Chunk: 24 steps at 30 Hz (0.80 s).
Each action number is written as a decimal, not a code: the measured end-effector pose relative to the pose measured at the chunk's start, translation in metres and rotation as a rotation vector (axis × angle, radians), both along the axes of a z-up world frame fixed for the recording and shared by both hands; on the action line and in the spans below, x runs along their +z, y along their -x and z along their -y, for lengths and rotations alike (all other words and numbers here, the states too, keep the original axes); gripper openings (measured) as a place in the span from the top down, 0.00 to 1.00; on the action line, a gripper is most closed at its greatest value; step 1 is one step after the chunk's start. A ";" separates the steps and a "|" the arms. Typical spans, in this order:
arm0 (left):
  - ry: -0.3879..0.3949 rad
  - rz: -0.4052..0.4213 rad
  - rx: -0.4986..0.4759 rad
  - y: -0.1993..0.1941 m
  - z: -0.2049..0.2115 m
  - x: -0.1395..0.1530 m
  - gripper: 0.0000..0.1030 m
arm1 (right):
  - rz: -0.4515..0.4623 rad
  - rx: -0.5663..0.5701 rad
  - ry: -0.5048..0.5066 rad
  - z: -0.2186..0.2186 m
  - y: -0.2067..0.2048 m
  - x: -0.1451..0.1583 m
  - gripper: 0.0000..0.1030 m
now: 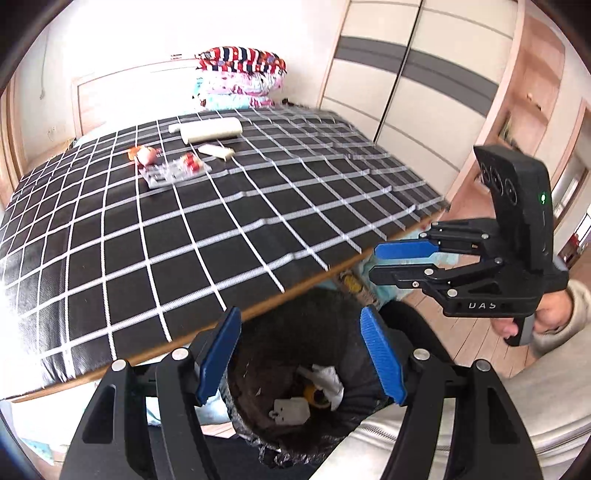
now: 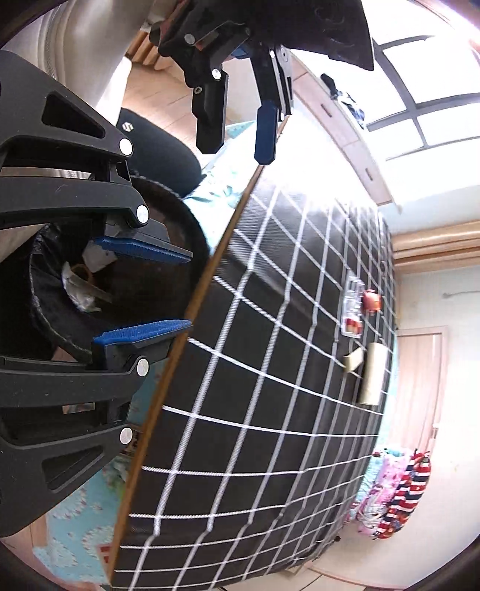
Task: Collect trash
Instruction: 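Move both tools back over the bed toward the pill pack and white box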
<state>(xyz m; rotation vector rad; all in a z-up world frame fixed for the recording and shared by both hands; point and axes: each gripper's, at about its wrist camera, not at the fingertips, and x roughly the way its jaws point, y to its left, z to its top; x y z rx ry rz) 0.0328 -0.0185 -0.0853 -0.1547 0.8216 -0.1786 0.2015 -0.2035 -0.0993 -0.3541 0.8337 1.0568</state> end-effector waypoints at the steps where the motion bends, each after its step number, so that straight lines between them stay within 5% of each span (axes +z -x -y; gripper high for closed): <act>1: 0.002 0.008 0.004 -0.001 -0.003 0.004 0.37 | 0.011 -0.001 -0.006 -0.001 -0.002 0.004 0.69; 21: 0.059 0.026 0.193 -0.059 -0.099 0.020 0.37 | 0.159 -0.010 -0.039 -0.048 -0.069 0.045 0.68; 24: 0.093 0.015 0.217 -0.069 -0.109 0.016 0.37 | 0.148 -0.001 -0.043 -0.057 -0.080 0.044 0.60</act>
